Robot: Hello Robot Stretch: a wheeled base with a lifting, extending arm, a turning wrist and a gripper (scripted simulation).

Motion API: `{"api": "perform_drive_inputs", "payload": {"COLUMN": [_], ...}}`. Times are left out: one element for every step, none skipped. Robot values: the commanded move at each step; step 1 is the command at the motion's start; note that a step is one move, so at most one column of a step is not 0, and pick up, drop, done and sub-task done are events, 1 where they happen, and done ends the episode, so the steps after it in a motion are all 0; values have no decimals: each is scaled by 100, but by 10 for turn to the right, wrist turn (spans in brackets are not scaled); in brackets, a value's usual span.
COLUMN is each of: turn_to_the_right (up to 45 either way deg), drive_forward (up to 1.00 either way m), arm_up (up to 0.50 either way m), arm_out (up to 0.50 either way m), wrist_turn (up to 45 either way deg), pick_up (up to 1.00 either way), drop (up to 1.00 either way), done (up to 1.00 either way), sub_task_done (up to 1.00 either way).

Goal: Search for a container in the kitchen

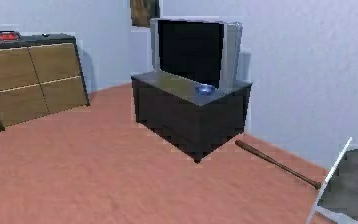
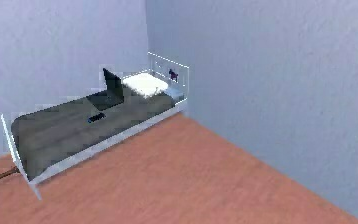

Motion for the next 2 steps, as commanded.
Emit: {"api": "perform_drive_inputs", "payload": {"turn_to_the_right": [-360,0], "drive_forward": [0,45], "arm_up": [0,0], "arm_out": [0,0], "wrist_turn": [0,0], "pick_up": [0,0], "drop": [0,0], "done": [0,0], "sub_task_done": [0,0]}}
